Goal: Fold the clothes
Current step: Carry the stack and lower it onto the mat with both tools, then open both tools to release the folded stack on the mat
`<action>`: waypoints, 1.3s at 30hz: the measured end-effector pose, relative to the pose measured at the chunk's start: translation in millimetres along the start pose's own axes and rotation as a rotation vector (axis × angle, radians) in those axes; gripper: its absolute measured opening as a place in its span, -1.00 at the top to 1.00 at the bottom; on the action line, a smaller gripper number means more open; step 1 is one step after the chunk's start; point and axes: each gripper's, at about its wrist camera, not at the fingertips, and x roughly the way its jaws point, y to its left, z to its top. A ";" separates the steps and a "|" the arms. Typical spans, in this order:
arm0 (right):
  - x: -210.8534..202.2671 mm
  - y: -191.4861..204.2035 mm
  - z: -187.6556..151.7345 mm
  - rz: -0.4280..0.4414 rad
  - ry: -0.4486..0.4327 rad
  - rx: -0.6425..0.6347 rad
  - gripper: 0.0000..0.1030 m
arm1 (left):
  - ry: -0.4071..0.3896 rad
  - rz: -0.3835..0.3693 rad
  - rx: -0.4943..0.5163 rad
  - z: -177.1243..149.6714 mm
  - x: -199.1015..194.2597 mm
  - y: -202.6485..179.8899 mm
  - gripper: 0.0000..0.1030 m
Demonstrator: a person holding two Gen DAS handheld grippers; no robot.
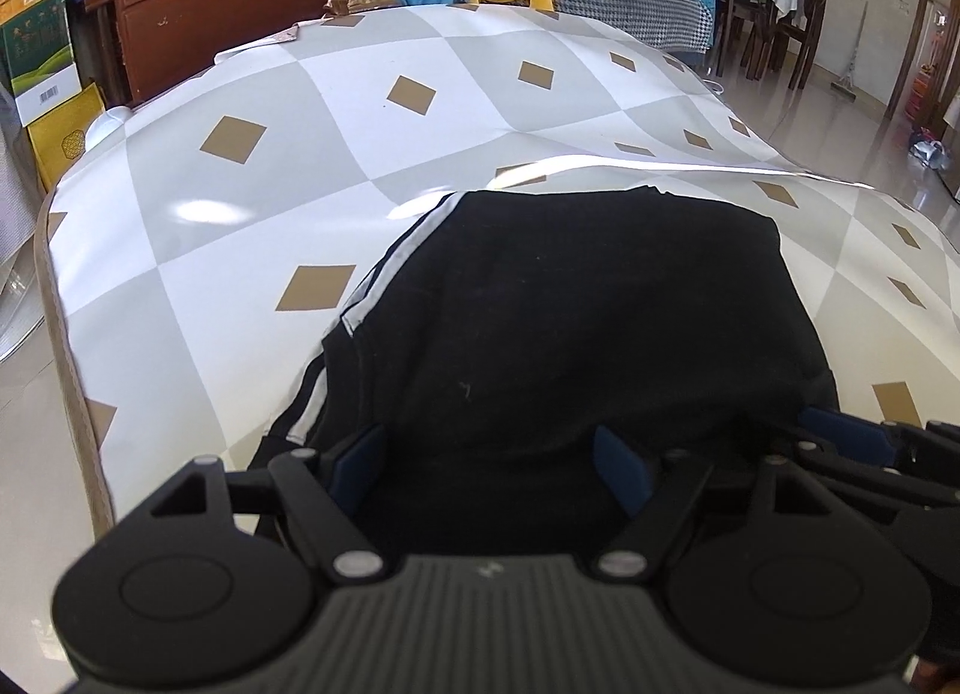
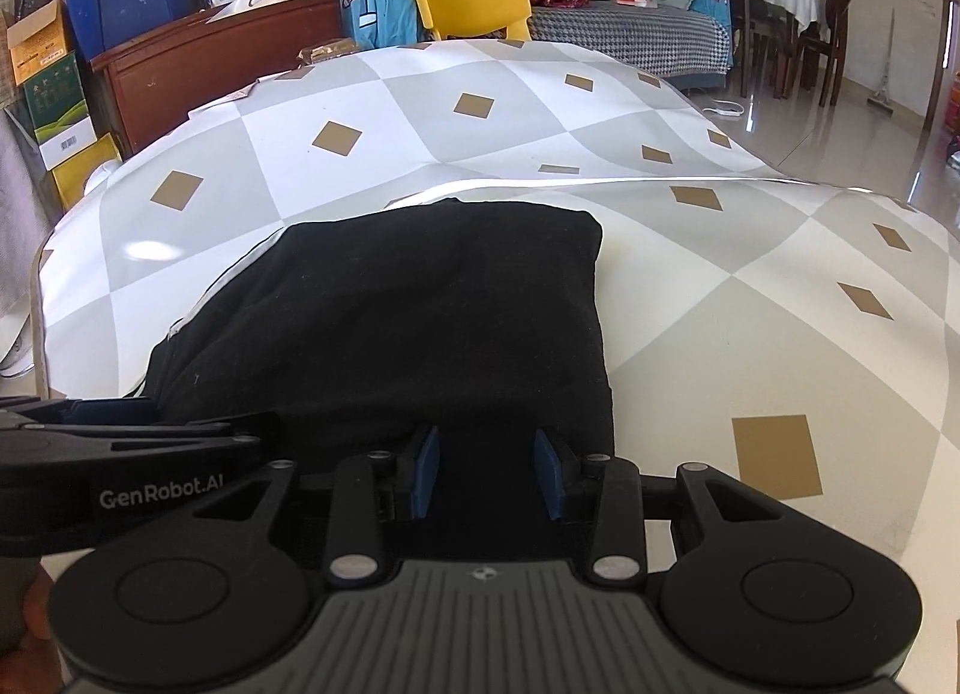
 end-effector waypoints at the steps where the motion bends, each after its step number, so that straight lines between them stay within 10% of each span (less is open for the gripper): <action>1: 2.9 1.7 2.9 0.000 0.001 -0.002 0.32 | 0.002 0.003 -0.009 2.2 2.3 1.9 -0.47; 15: 21.4 12.0 26.3 -0.053 0.031 0.010 0.33 | 0.039 -0.002 -0.097 24.8 24.7 18.8 -0.58; 25: -18.3 -2.7 3.8 -0.091 0.057 0.137 0.20 | 0.013 -0.011 -0.039 15.7 -9.7 10.7 -1.00; 39: -67.7 13.0 -12.2 -0.128 0.082 0.079 0.15 | 0.058 -0.043 -0.043 -6.0 -45.8 10.1 -1.00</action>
